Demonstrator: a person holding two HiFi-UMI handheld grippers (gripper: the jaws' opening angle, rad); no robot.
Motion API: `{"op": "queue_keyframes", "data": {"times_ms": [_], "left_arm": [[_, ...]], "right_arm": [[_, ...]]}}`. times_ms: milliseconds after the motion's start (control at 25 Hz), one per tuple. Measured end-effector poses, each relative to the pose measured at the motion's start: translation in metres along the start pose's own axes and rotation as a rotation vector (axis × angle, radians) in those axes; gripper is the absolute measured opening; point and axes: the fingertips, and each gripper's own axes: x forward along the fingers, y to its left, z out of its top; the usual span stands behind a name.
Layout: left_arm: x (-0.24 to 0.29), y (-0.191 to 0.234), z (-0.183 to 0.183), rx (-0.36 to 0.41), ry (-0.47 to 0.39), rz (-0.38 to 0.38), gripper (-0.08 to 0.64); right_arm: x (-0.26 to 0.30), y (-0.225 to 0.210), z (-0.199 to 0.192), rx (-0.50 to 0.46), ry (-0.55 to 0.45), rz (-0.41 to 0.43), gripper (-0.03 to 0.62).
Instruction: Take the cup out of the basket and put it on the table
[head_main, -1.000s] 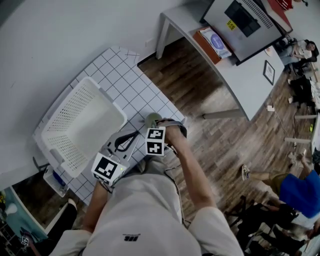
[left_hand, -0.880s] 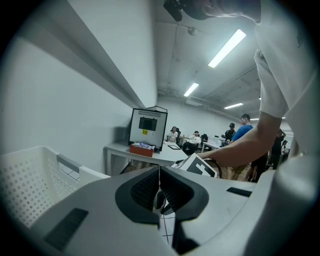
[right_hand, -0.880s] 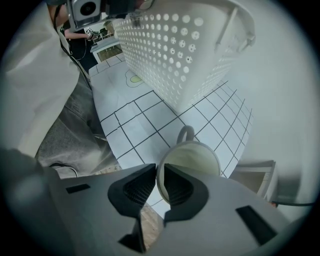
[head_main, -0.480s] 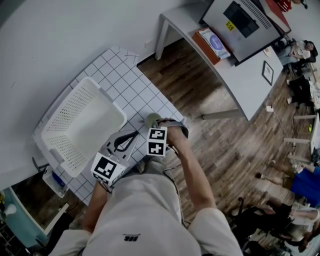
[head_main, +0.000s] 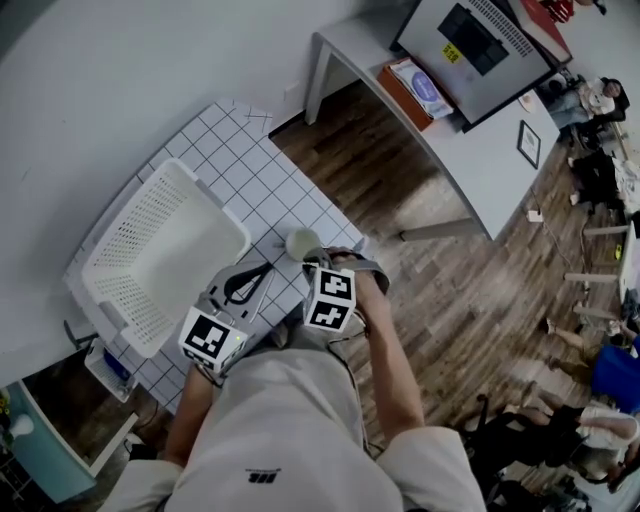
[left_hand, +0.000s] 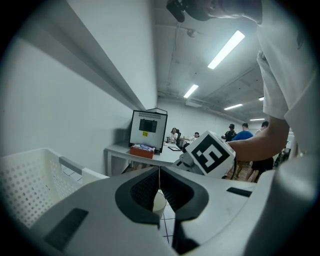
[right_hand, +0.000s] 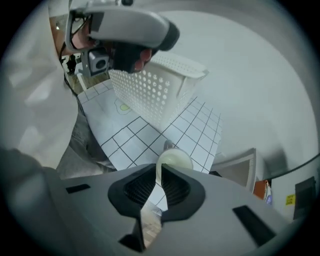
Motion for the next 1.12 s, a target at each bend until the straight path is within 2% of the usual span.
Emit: {"op": "queue_keyframes", "data": {"times_ms": [200, 320, 480, 600, 920, 1040, 1120], "left_arm": [[-0.002, -0.003, 0.003, 0.011, -0.005, -0.01, 0.015], [-0.003, -0.005, 0.004, 0.015, -0.008, -0.018, 0.015], [-0.006, -0.009, 0.01, 0.019, -0.022, -0.031, 0.015], [-0.009, -0.012, 0.02, 0.028, -0.044, -0.04, 0.015], [-0.025, -0.032, 0.053, 0.056, -0.16, -0.092, 0.015], [-0.033, -0.04, 0.06, 0.043, -0.209, -0.136, 0.015], [-0.037, -0.043, 0.061, 0.043, -0.209, -0.155, 0.015]], "right_arm": [[-0.031, -0.004, 0.008, 0.127, -0.133, -0.051, 0.035], [-0.049, -0.009, 0.013, 0.234, -0.238, -0.079, 0.035], [-0.084, -0.016, 0.027, 0.402, -0.461, -0.111, 0.026], [-0.115, -0.021, 0.039, 0.489, -0.634, -0.138, 0.017], [-0.194, -0.024, 0.054, 0.589, -1.034, -0.257, 0.015], [-0.207, -0.02, 0.055, 0.616, -1.087, -0.299, 0.015], [-0.21, -0.016, 0.054, 0.626, -1.092, -0.319, 0.015]]}}
